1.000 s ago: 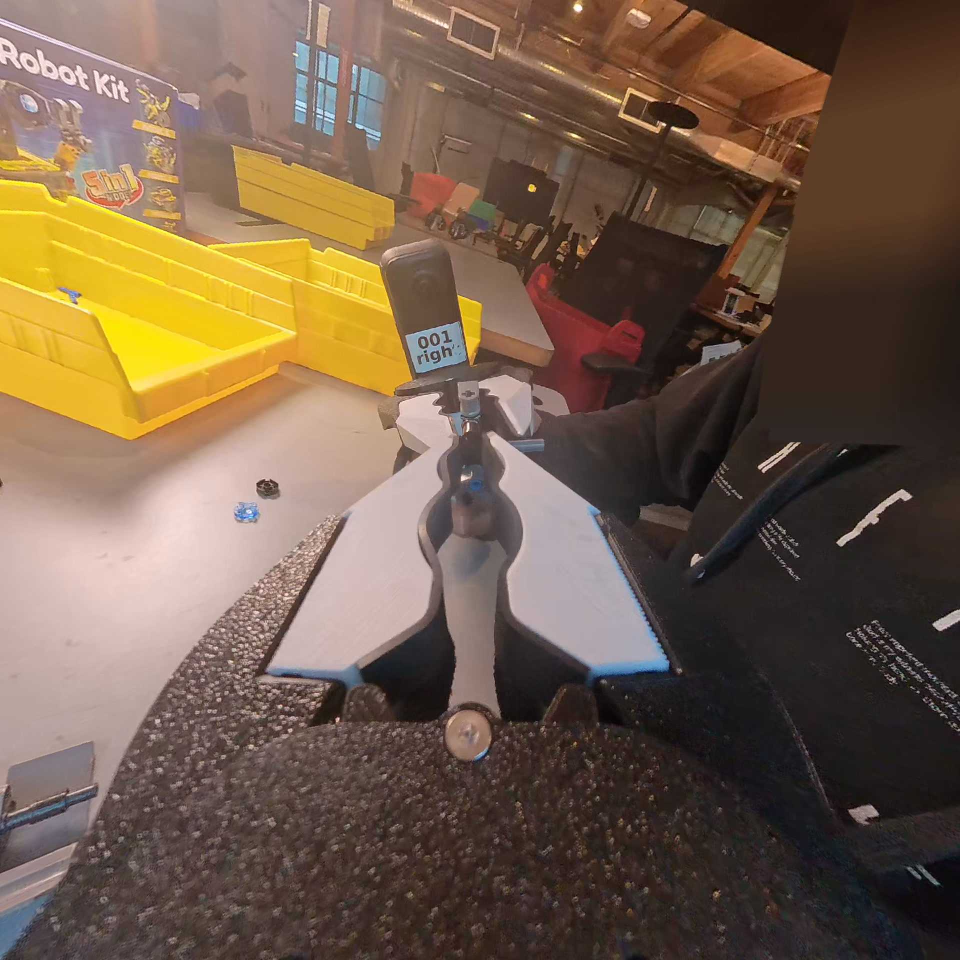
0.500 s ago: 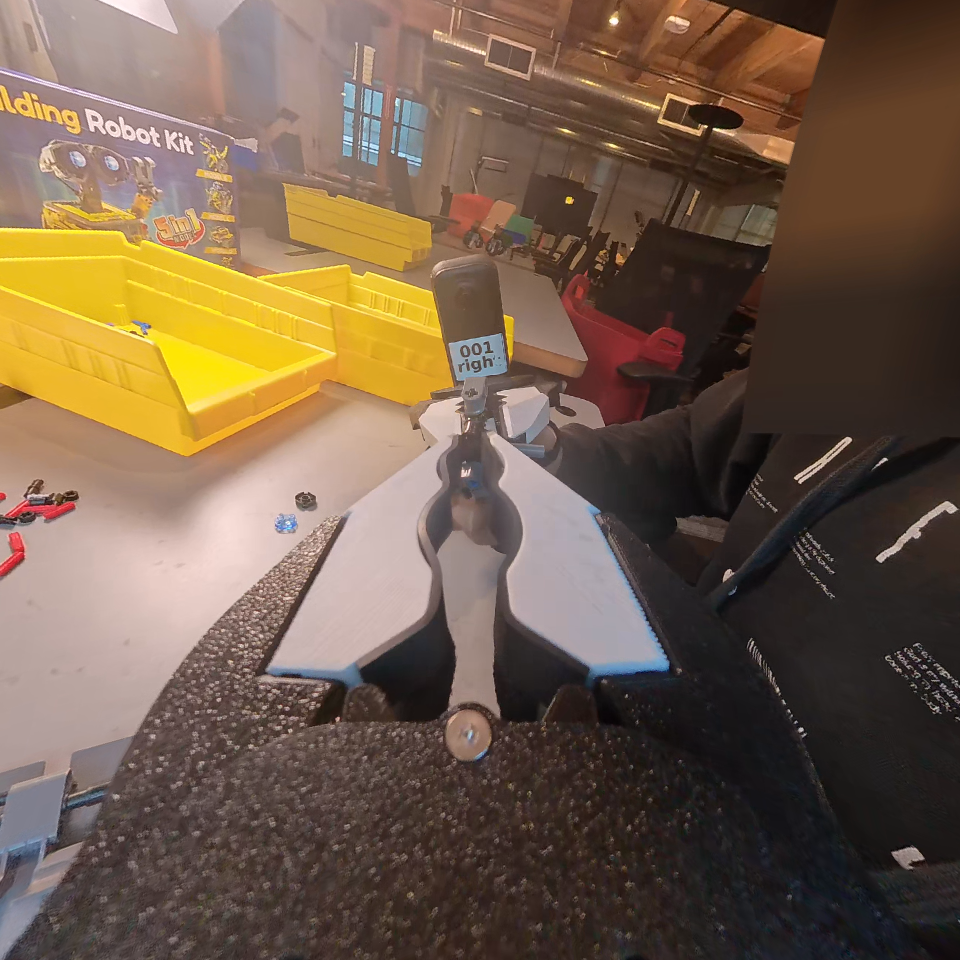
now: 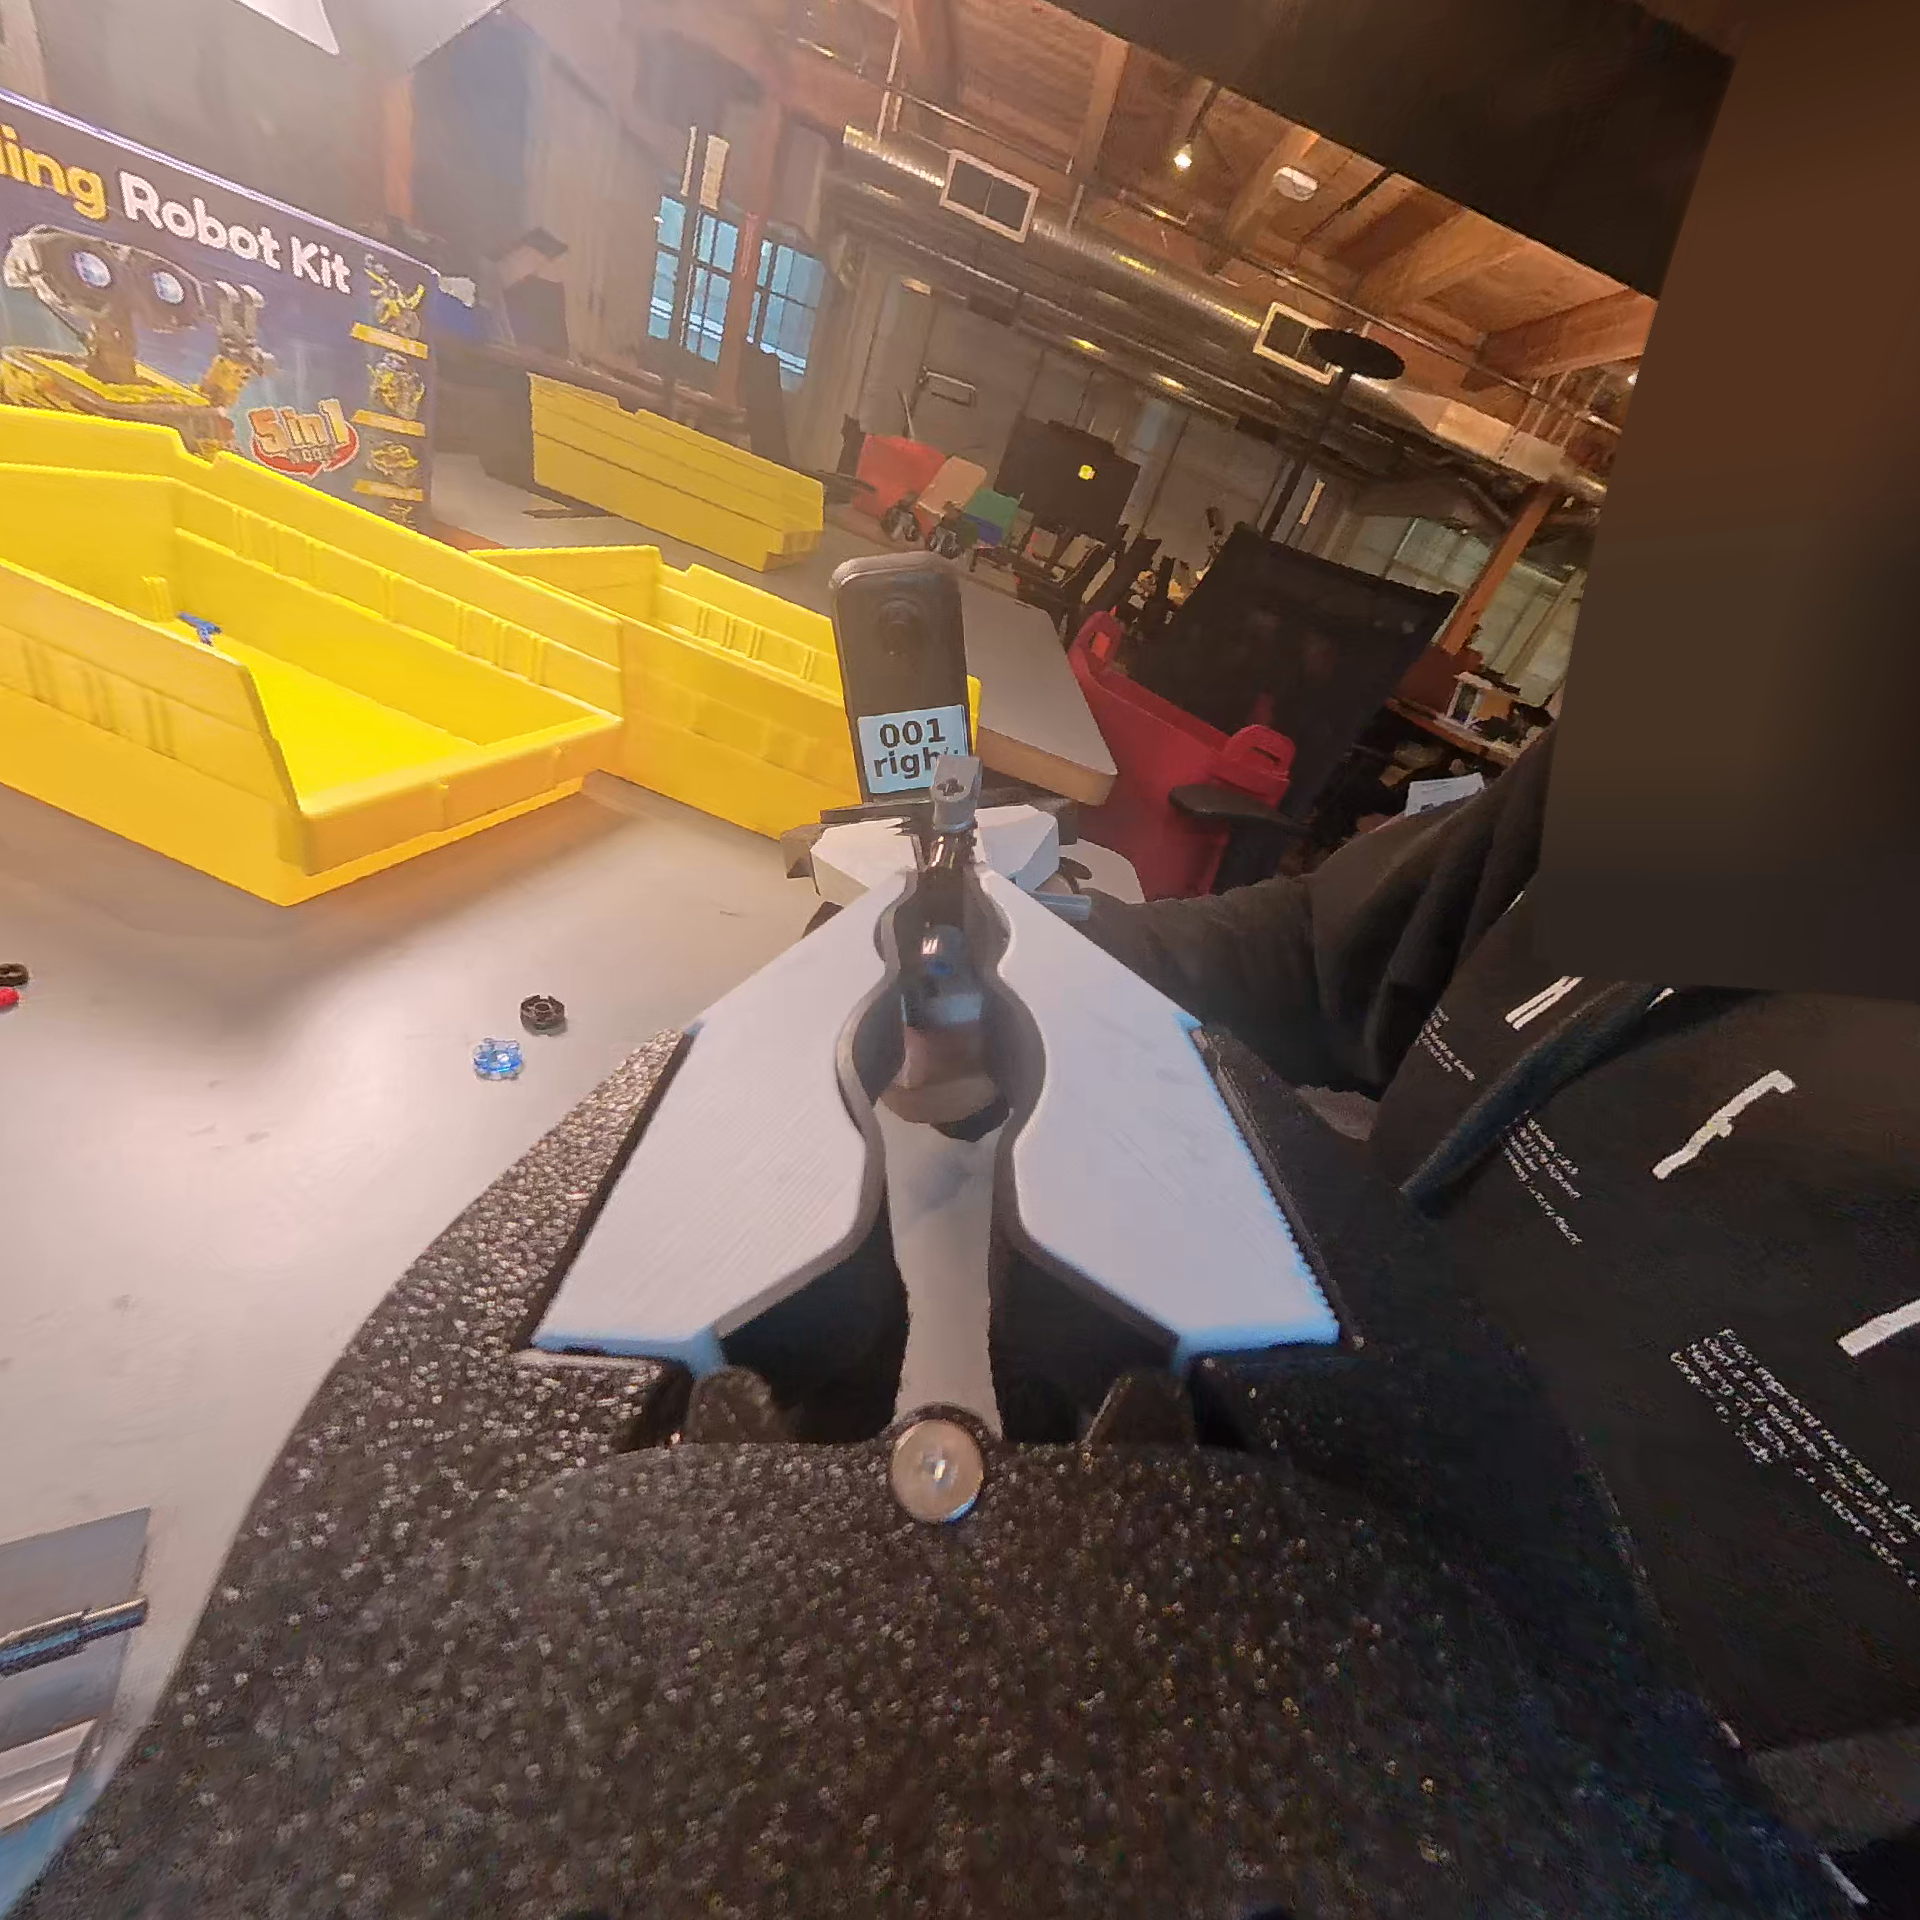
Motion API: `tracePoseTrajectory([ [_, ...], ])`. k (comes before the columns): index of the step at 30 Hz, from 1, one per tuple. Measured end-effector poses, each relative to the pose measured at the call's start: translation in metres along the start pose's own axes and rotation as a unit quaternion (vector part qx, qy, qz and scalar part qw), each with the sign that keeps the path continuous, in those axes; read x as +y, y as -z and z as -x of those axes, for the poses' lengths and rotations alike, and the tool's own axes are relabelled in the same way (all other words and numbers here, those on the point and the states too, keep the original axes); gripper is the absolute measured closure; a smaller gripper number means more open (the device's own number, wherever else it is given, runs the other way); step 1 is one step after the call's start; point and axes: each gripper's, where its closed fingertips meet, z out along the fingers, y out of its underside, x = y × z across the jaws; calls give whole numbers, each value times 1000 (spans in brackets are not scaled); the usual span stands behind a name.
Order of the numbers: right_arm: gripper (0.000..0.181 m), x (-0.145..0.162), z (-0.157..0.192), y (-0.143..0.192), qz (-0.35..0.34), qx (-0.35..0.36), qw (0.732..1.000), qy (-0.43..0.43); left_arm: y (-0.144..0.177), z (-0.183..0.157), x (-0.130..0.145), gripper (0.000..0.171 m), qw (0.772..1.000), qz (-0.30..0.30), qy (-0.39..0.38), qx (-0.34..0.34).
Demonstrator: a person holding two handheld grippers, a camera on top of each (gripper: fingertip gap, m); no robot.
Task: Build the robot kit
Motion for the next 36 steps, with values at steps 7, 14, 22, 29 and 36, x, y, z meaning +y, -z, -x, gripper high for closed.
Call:
tracePoseTrajectory([
  [7, 157, -3, 8, 2, -13, -37, 999, -35, 0, 0, -2, 166, 1000, -10, 27, 5],
  [14, 169, -3, 0, 1, -15, -5, 1000, -12, -1, 1, -2, 166, 1000, -9, 22, -9],
  [22, 174, -8, 1, 1, -45, -31, 997, -63, -2, 0, -8, 163, 996, -32, 80, 15],
  [29, 175, -15, -3, 6, -62, -23, 995, -70, 2, -4, -10, 144, 994, -40, 86, 52],
  [36, 175, -10, 1, -1, -44, -25, 997, -59, -1, -6, -6, 154, 995, -32, 73, 52],
])
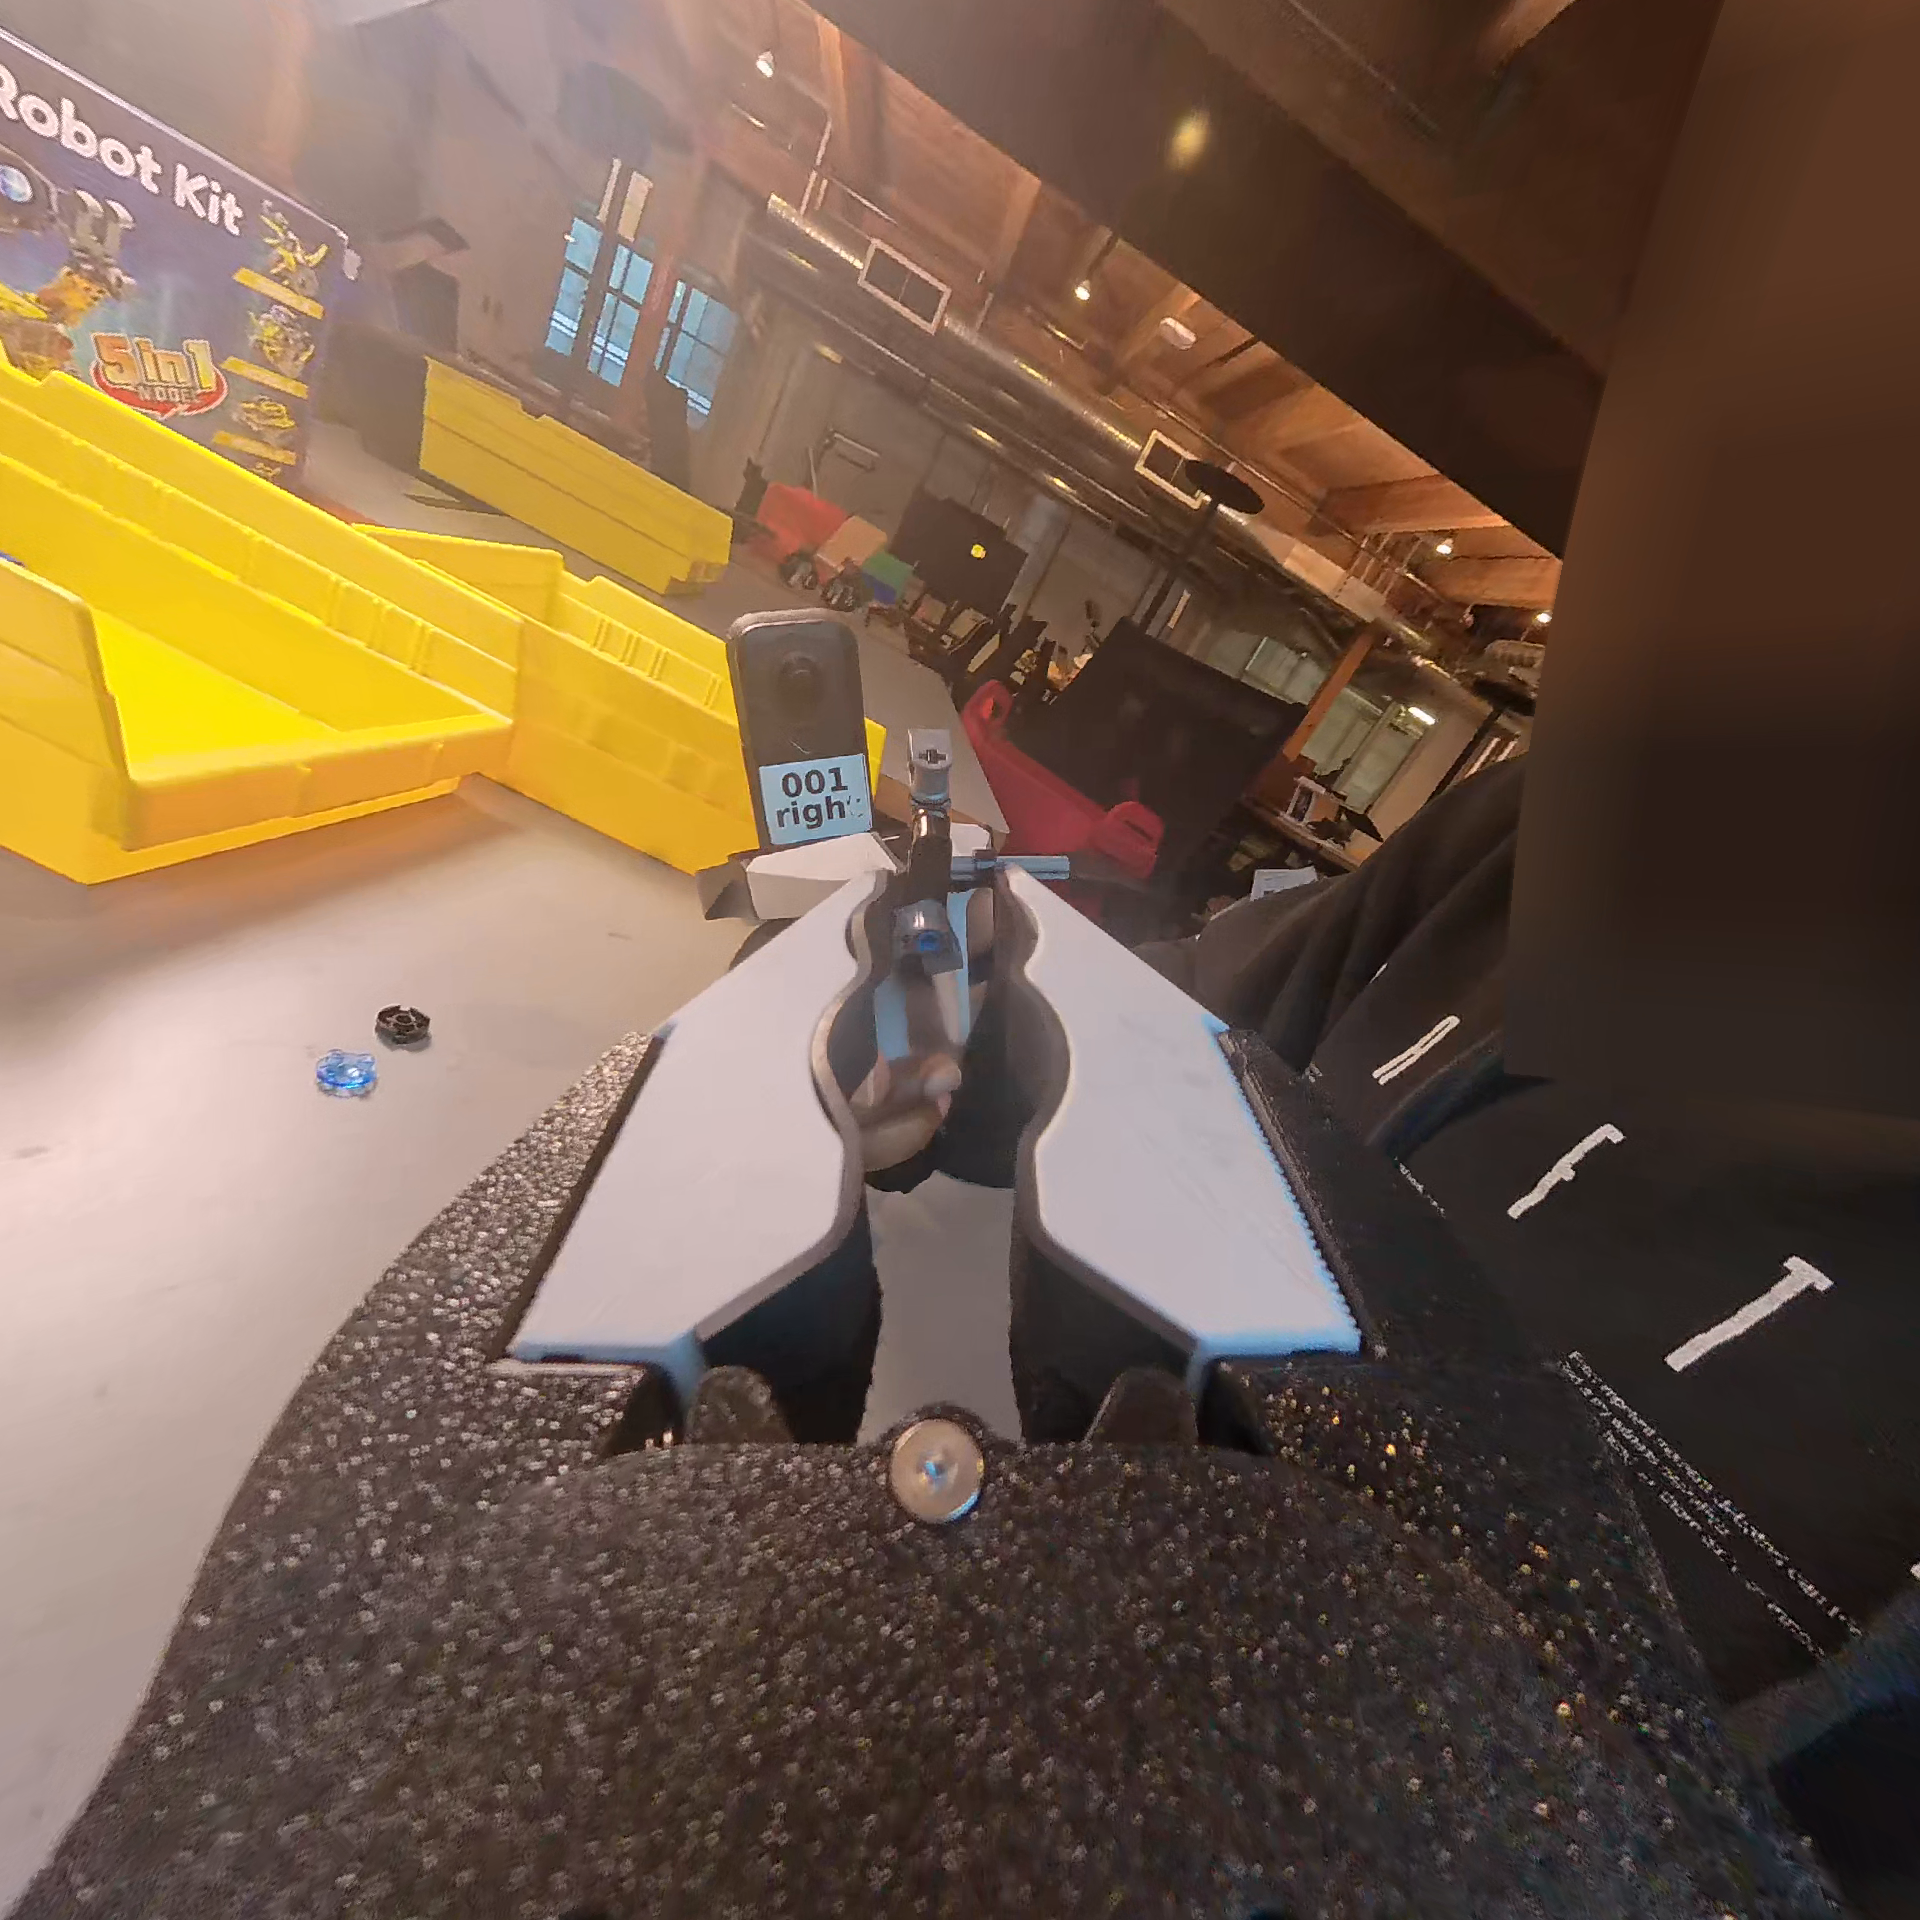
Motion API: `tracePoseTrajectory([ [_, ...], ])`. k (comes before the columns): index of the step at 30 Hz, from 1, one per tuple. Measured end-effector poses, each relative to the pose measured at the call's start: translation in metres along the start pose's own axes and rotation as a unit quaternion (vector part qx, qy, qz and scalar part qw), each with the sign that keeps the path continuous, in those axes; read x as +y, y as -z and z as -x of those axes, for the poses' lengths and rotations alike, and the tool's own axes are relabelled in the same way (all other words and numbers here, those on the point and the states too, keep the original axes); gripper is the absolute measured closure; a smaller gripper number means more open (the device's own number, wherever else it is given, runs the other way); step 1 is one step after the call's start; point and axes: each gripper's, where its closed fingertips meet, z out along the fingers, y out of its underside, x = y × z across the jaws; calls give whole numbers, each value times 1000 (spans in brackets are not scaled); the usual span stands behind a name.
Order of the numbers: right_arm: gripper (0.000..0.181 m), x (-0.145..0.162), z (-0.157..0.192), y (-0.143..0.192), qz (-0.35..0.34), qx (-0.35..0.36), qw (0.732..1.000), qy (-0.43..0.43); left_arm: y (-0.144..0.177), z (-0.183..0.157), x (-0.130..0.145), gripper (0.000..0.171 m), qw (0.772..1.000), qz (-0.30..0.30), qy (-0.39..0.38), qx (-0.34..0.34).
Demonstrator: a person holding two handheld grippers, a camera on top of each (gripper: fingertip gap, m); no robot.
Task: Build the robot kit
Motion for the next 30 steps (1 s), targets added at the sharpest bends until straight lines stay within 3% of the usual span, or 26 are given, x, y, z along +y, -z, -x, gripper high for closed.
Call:
tracePoseTrajectory([
  [22, 167, 4, 20, -4, 54, 9, 995, 85, 2, -16, -1, 159, 997, -16, 32, 74],
  [28, 159, 4, 20, -5, 54, 15, 995, 87, 2, -10, 0, 159, 999, -12, 7, 45],
  [29, 169, 5, 25, -6, 58, 1, 994, 90, 2, -4, 3, 171, 1000, -2, -1, 21],
  [30, 170, 9, 30, -12, 63, -9, 994, 87, 0, 5, 11, 171, 1000, 16, -14, -5],
])
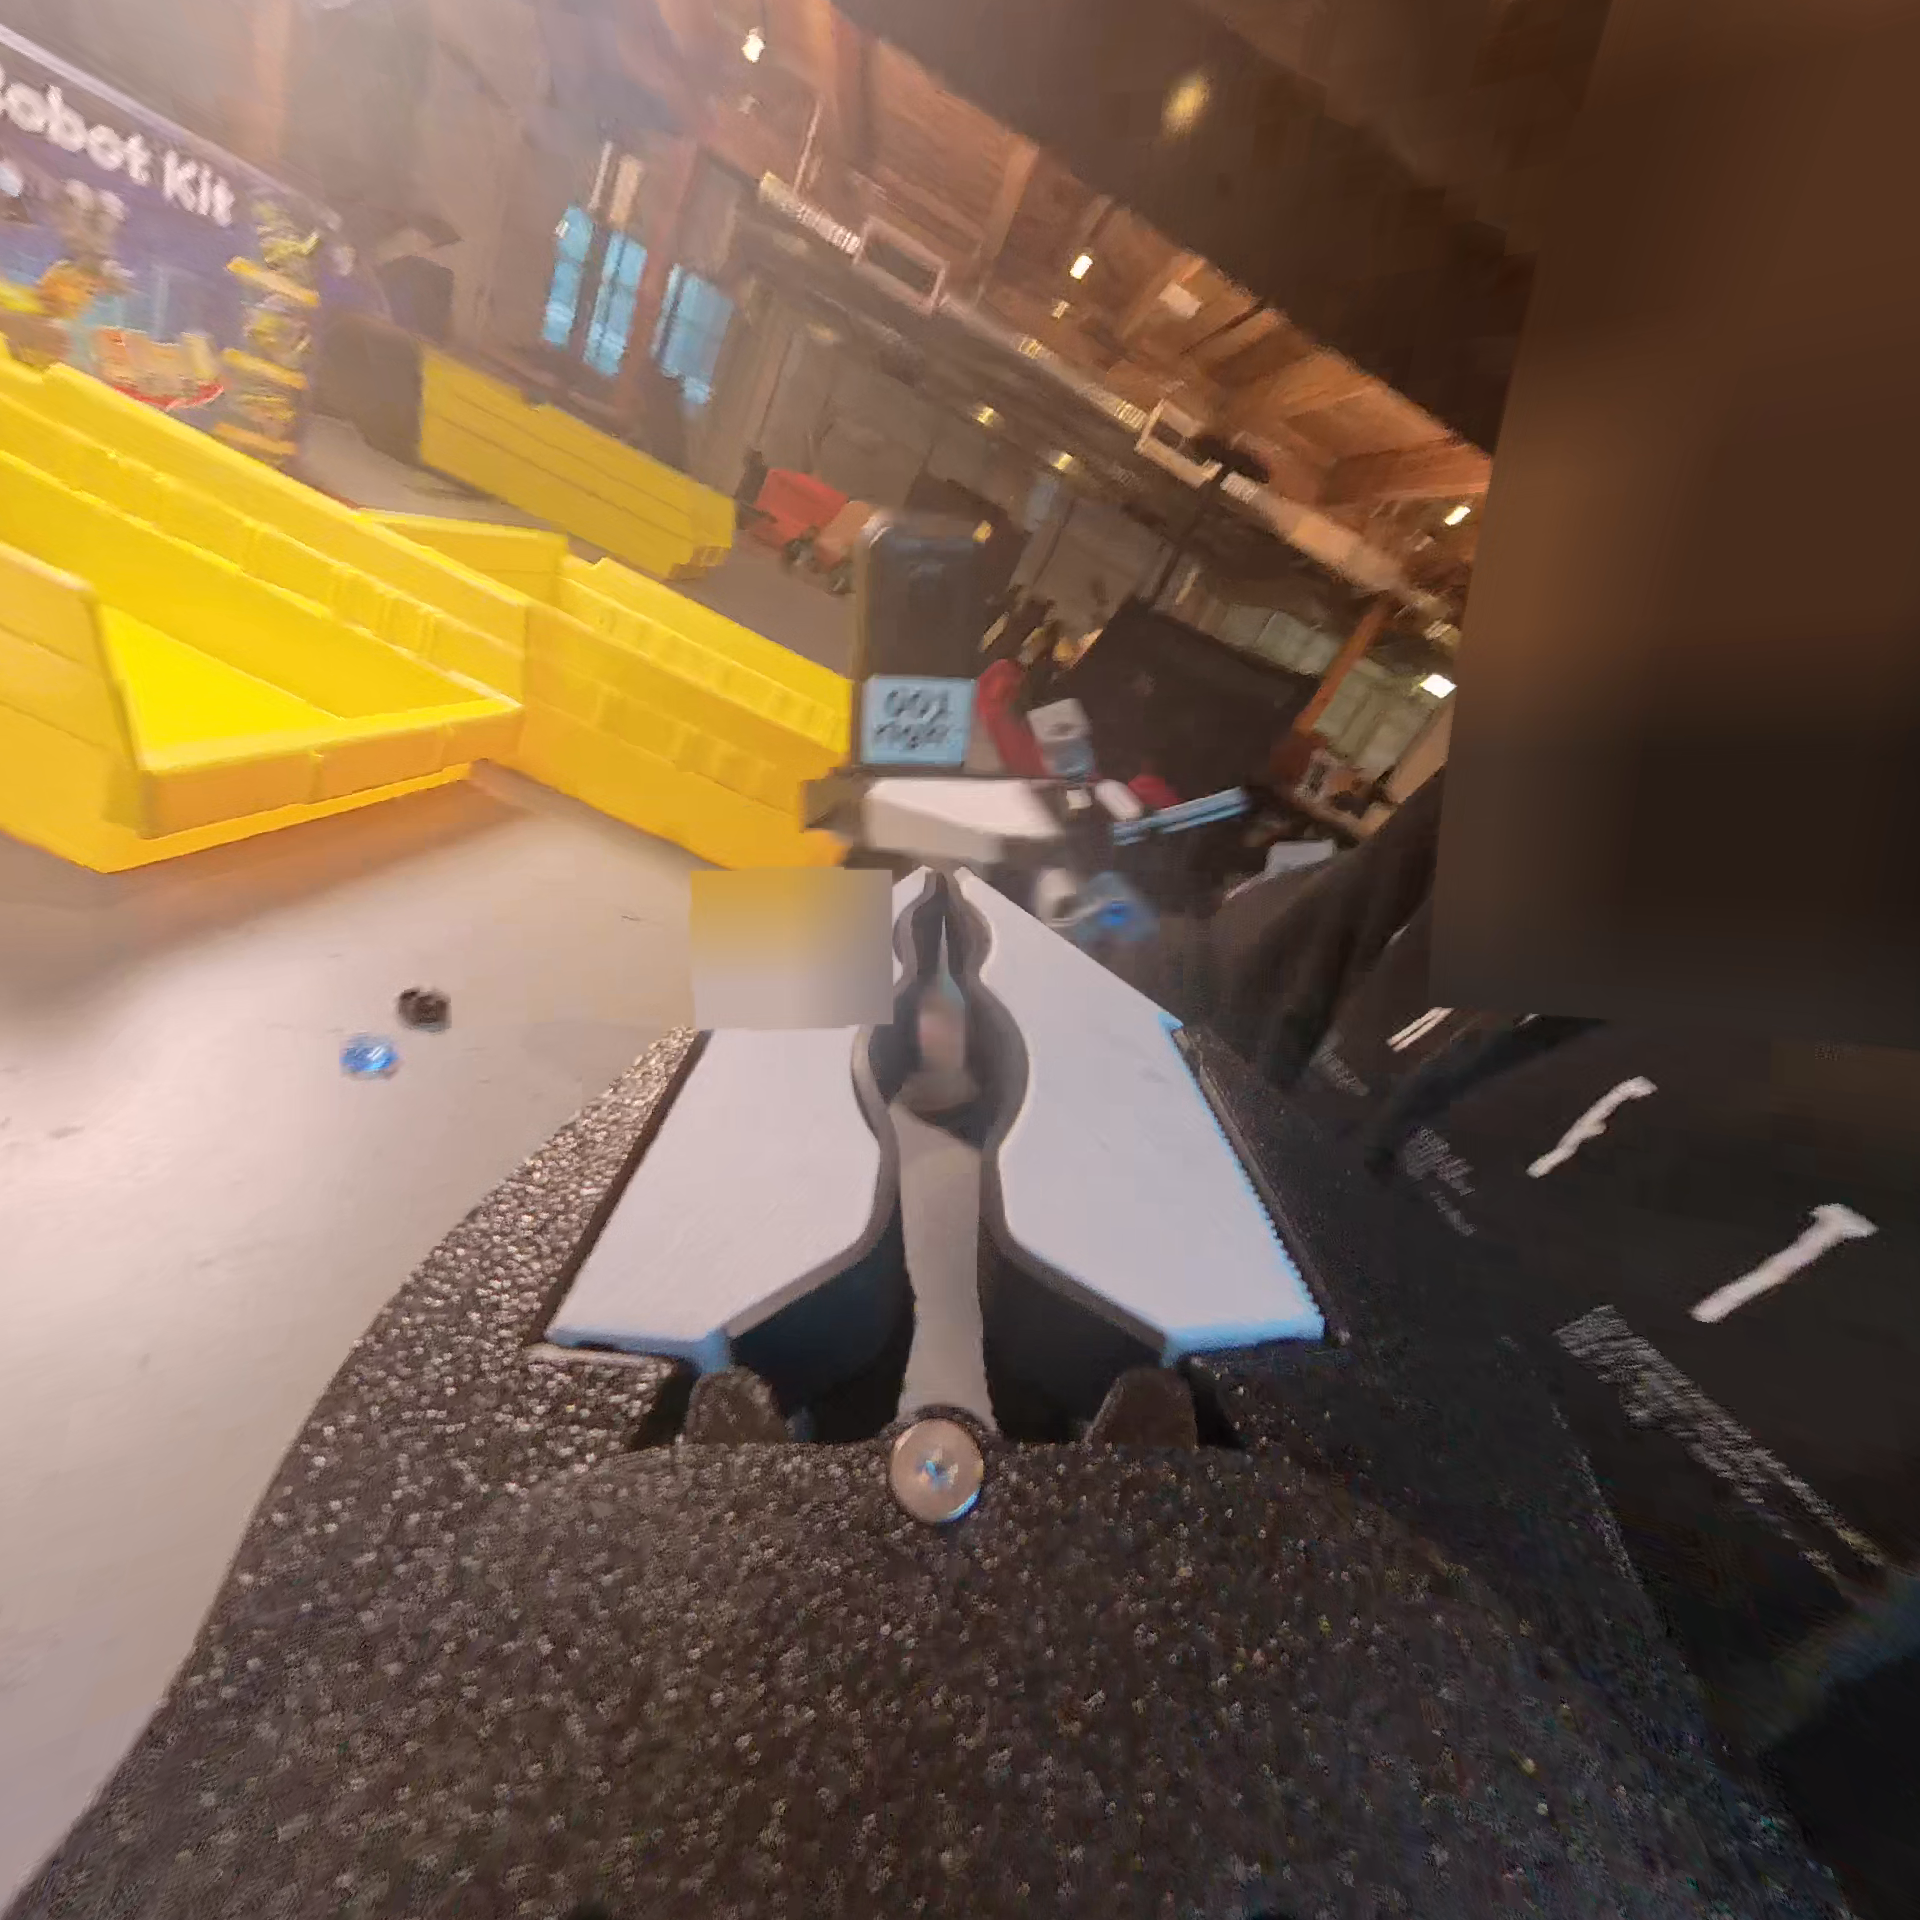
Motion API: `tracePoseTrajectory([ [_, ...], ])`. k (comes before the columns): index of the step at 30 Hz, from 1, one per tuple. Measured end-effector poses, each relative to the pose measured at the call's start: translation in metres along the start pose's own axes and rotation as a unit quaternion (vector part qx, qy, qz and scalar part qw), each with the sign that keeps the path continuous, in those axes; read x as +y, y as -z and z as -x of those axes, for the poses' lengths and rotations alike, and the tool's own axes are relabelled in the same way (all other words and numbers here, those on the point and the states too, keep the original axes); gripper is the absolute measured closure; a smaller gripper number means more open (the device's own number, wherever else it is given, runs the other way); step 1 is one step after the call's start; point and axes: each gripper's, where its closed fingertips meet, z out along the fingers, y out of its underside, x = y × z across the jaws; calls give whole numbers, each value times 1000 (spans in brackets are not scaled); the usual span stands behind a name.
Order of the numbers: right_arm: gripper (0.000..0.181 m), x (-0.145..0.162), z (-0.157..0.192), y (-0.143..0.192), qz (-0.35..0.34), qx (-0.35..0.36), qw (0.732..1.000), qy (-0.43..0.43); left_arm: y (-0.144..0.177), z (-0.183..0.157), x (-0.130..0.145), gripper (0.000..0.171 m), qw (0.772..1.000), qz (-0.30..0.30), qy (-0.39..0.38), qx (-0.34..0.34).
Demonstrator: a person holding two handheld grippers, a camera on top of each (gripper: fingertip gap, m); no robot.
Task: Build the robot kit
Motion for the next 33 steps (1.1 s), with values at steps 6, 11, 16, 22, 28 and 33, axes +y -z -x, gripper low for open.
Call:
tracePoseTrajectory([
  [6, 174, -10, -8, 4, -33, 29, 999, 4, 3, 2, -5, 171, 1000, -3, -3, -5],
  [11, 175, -10, -15, 6, -40, 37, 998, -7, 12, 5, -13, 161, 999, -27, 20, 8],
  [16, 175, -6, -29, 10, -38, 63, 997, -18, 10, -16, -17, 141, 998, -36, 13, 58],
  [22, 175, 0, -26, 4, -29, 48, 998, -33, 9, -13, -13, 156, 998, -29, 6, 51],
  [28, 174, -1, -22, 5, -25, 48, 998, -17, 8, -16, -12, 156, 998, -26, -20, 49],
  [33, 163, -2, -14, 3, -23, 31, 999, -13, 8, -19, -13, 156, 997, -31, -9, 64],
])
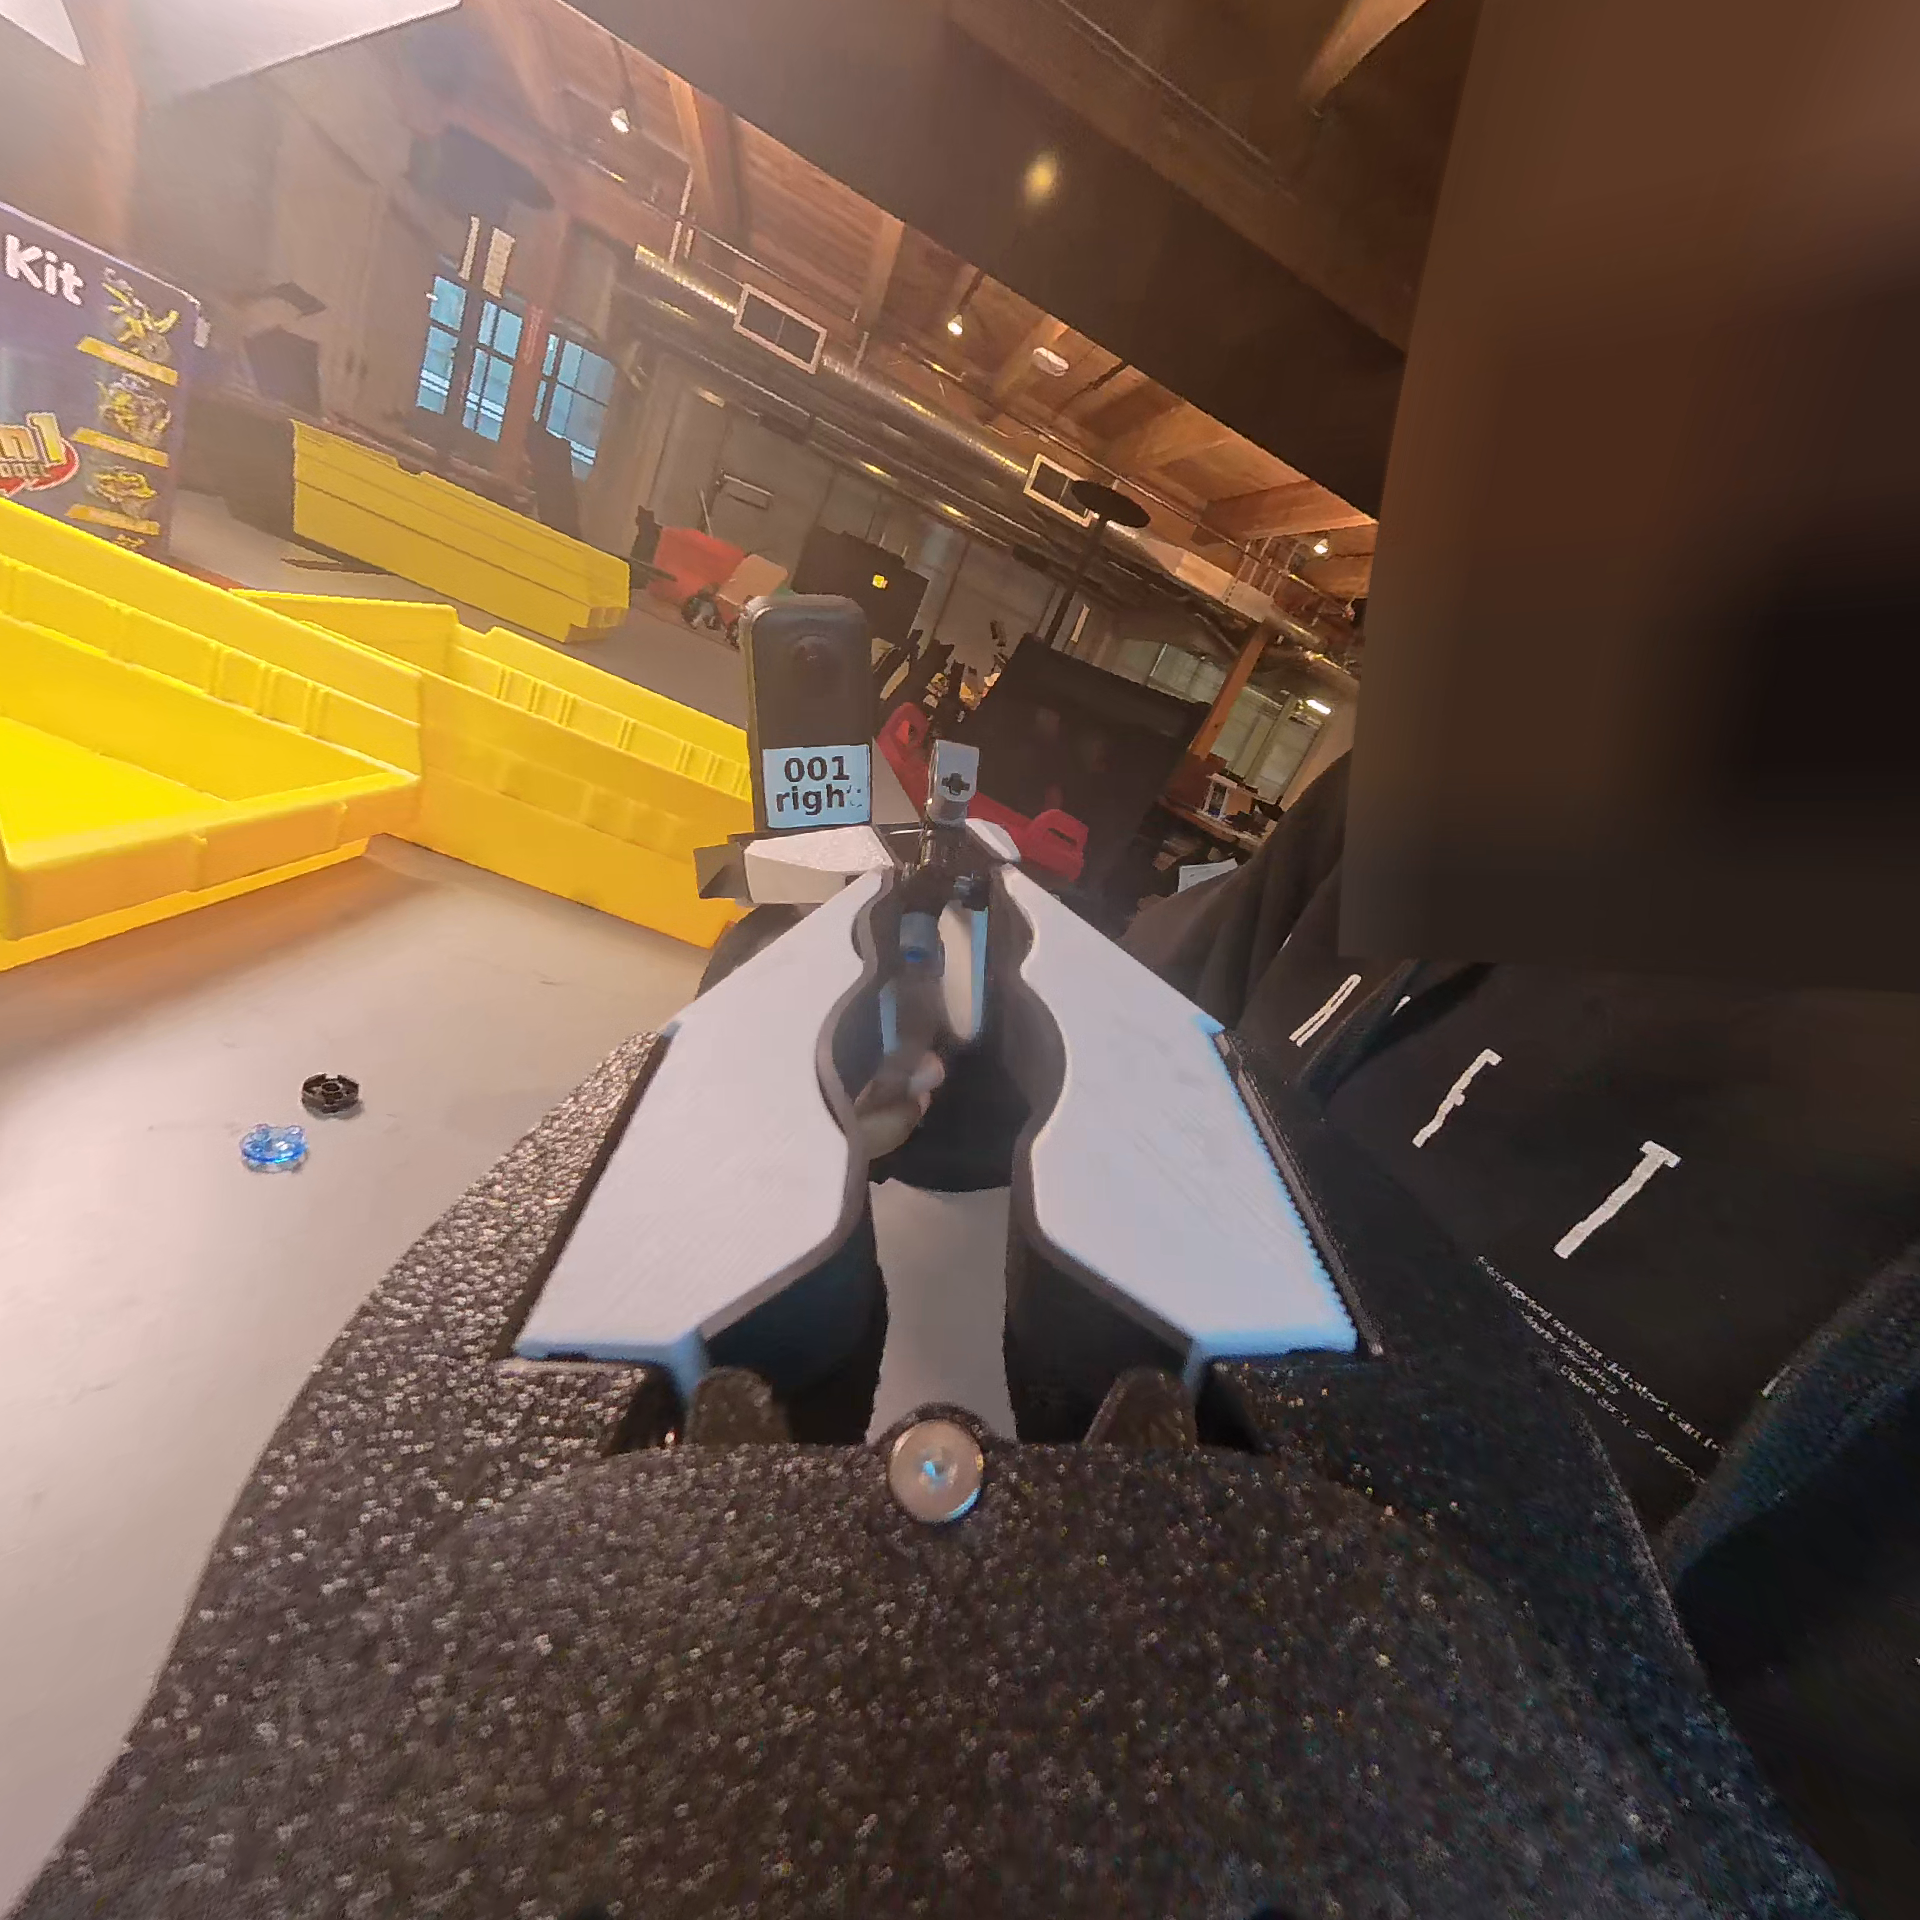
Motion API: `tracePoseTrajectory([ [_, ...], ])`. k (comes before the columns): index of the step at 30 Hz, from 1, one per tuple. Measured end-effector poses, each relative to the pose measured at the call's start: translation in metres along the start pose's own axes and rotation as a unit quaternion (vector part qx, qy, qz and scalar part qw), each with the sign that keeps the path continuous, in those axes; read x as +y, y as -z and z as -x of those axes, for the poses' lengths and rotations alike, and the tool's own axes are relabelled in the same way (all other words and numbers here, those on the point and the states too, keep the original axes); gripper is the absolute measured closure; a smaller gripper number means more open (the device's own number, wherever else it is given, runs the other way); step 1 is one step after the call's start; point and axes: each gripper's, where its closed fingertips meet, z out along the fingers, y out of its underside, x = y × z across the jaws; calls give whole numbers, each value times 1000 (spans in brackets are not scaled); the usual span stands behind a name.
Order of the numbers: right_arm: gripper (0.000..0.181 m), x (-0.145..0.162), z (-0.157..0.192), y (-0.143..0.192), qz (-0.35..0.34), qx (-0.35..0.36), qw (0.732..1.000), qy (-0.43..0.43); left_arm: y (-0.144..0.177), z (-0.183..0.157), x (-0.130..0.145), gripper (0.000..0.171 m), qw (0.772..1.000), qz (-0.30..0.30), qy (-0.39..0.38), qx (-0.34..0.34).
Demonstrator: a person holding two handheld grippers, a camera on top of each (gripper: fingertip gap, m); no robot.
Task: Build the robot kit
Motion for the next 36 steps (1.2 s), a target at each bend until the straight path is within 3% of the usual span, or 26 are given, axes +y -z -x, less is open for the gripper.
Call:
tracePoseTrajectory([
  [3, 169, 0, -1, 0, 0, 6, 1000, 10, -1, -3, 0, 156, 1000, 2, -8, 3],
  [8, 163, -1, 0, -2, 3, 14, 1000, 27, 0, -1, -1, 156, 1000, -3, -11, -3],
  [14, 168, -2, -1, -3, 4, 42, 997, 67, -1, -1, -3, 156, 999, -7, -34, -14],
  [16, 172, 1, -1, -5, 15, 51, 995, 85, -1, -1, -3, 156, 999, -5, -46, -19],
  [18, 175, 24, 1, -13, 69, 48, 990, 110, -7, -3, 5, 163, 998, 18, -59, -18],
  [21, 176, 16, -1, -14, 36, 52, 993, 97, -7, -5, -2, 166, 996, 11, -89, -27],
  [27, 176, 17, -3, -14, 52, 65, 987, 135, -1, -5, -5, 166, 997, -8, -82, -16],
  [31, 175, 10, -8, -5, 58, 102, 968, 222, 13, 1, -13, 140, 998, -9, -64, -18],
  [36, 174, 11, -4, -3, 61, 96, 953, 282, 13, 9, 13, 139, 995, 63, -71, -19],
])
